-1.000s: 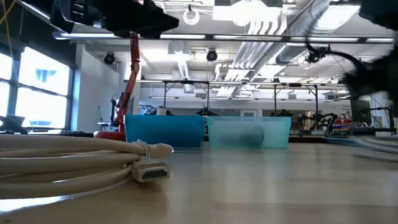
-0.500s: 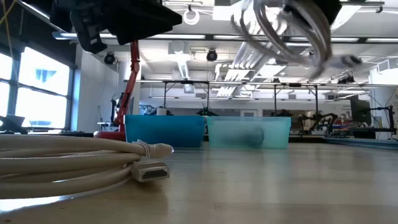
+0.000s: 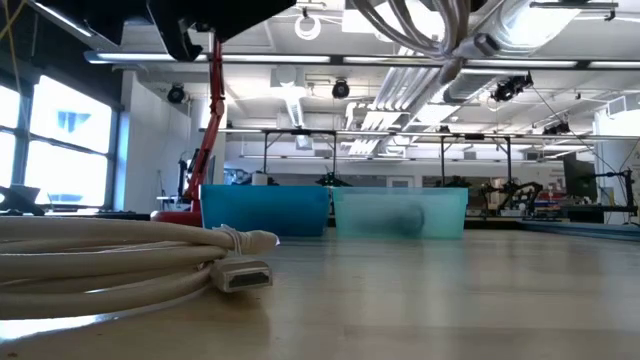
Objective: Pick & Place USB Port
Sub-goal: Put the white HDMI cable into the blue bin
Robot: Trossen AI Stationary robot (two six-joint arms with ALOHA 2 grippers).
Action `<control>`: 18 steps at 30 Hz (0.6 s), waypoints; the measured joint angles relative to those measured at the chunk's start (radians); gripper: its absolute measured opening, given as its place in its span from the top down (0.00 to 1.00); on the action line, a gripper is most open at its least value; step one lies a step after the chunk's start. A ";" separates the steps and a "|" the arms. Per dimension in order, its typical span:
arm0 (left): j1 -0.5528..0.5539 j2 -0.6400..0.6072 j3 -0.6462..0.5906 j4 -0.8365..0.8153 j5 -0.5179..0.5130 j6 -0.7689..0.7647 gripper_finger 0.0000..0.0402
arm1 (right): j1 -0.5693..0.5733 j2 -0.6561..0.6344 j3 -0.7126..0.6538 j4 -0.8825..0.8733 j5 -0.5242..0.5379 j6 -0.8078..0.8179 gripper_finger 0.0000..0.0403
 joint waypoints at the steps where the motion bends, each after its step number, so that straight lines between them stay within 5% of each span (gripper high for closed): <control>1: 0.000 0.000 0.000 0.005 0.007 0.009 0.66 | -0.006 0.001 0.000 0.008 -0.010 -0.007 0.93; 18: 0.000 0.061 0.087 0.022 0.030 0.029 0.66 | -0.045 0.005 0.000 0.044 -0.077 -0.036 0.93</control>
